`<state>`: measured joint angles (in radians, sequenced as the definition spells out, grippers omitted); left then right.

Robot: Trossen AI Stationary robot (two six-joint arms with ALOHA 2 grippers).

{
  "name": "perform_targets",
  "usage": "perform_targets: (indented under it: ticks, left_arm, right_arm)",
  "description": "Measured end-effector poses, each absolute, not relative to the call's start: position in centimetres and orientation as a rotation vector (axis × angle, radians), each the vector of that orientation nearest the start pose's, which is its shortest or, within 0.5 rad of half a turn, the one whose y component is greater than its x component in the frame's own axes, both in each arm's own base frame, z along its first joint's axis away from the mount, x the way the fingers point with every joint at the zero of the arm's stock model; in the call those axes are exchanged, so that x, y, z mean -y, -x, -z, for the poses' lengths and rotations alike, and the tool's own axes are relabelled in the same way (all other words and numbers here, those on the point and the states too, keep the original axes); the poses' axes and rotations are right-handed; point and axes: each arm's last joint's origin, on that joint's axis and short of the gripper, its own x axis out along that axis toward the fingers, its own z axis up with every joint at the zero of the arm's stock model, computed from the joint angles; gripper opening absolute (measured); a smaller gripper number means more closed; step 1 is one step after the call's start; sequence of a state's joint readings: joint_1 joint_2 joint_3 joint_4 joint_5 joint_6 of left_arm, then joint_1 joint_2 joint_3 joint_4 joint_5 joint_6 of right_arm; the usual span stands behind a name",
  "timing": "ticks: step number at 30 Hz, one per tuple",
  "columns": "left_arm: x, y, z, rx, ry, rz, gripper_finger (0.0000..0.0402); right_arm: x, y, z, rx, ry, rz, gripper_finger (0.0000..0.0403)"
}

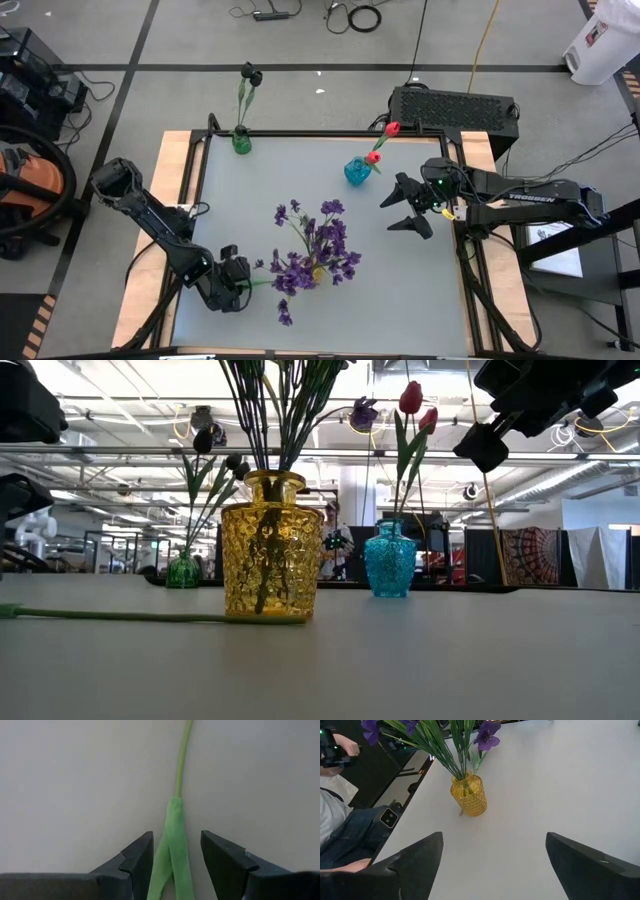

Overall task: Sort flowers into vase by color
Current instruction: Put the pink flower into the blue vase

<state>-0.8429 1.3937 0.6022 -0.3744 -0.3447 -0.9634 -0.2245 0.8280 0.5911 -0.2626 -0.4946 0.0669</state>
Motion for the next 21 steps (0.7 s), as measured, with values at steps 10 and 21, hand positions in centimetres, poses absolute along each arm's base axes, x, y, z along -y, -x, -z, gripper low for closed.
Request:
perform_targets:
  ticks: [10, 21]
  left_arm:
    - [16.38, -15.56, -14.36, -1.078, 0.221, -0.034, 0.0171]
    - [15.8, -14.76, -13.55, -1.121, 0.171, -0.059, 0.0171]
  right_arm:
    - [2.56, -17.42, -25.41, -0.478, -0.241, -0.249, 0.0345]
    - [2.56, -17.42, -25.41, -0.478, -0.242, -0.249, 0.0345]
